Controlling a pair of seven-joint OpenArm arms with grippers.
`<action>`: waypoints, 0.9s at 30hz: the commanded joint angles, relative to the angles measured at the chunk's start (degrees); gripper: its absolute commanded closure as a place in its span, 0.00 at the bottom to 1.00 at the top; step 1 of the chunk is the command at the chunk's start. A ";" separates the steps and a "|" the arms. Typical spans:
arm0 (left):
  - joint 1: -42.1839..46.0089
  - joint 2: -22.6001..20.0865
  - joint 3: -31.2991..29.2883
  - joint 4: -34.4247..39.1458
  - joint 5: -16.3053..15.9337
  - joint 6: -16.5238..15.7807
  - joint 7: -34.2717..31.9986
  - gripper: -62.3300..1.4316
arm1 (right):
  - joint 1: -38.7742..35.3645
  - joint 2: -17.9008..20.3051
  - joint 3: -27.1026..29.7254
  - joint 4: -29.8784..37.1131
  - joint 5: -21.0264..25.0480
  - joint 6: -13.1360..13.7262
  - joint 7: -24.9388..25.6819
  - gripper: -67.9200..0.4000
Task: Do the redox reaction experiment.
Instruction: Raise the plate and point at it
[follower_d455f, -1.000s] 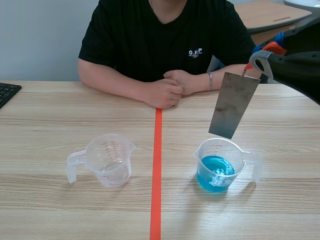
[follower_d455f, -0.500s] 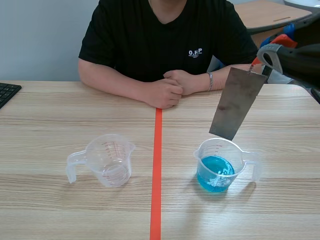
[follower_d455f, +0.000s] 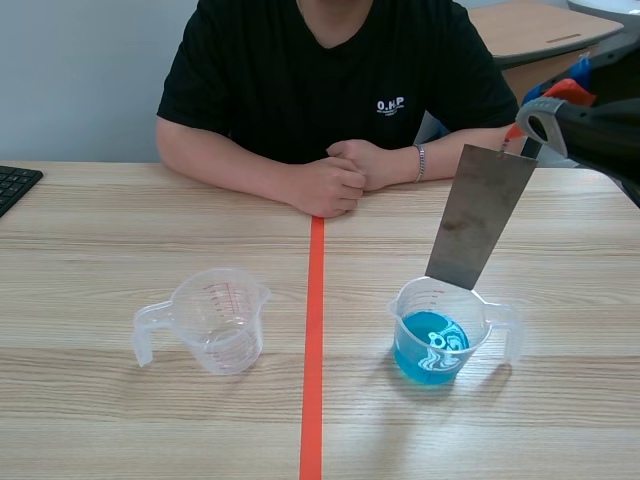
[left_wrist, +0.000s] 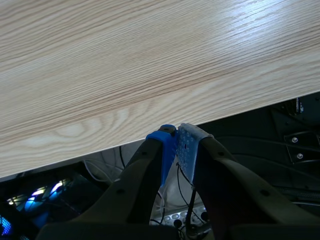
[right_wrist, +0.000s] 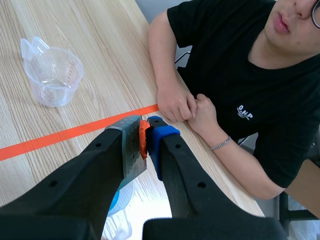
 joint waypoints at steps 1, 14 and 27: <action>0.46 -0.50 0.07 0.28 -0.13 -0.15 -0.57 0.90 | 0.35 0.57 0.59 0.57 0.61 0.33 0.39 0.97; -2.71 -12.61 0.39 0.31 -3.28 -4.02 -6.69 0.90 | 0.35 0.57 0.59 0.55 0.63 0.33 0.42 0.97; -26.93 -28.11 13.79 0.33 -4.96 -4.07 -6.19 0.90 | 0.35 0.57 0.59 0.55 0.63 0.33 0.44 0.97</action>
